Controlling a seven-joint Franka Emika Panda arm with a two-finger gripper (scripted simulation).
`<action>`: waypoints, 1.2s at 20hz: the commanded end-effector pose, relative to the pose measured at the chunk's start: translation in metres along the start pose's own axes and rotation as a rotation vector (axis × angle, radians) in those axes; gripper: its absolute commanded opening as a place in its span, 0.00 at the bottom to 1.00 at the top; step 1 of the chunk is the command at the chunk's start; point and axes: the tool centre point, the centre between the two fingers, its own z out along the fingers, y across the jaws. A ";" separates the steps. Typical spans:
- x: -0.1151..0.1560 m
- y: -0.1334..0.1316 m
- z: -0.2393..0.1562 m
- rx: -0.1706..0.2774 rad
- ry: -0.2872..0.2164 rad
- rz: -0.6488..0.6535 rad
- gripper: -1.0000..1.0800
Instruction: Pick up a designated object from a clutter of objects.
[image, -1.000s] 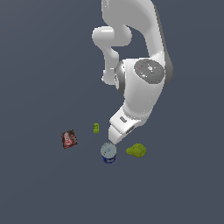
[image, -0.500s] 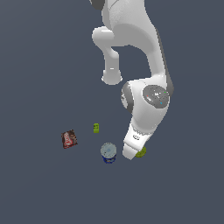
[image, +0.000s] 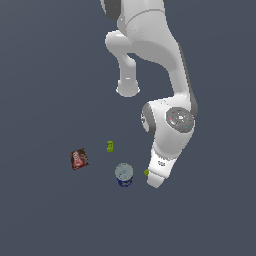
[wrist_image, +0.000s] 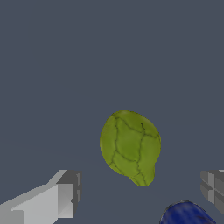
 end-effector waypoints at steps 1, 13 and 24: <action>0.001 0.000 0.001 -0.001 0.002 -0.009 0.96; 0.000 -0.001 0.042 0.000 0.001 -0.008 0.96; 0.001 0.000 0.052 -0.001 0.002 -0.009 0.00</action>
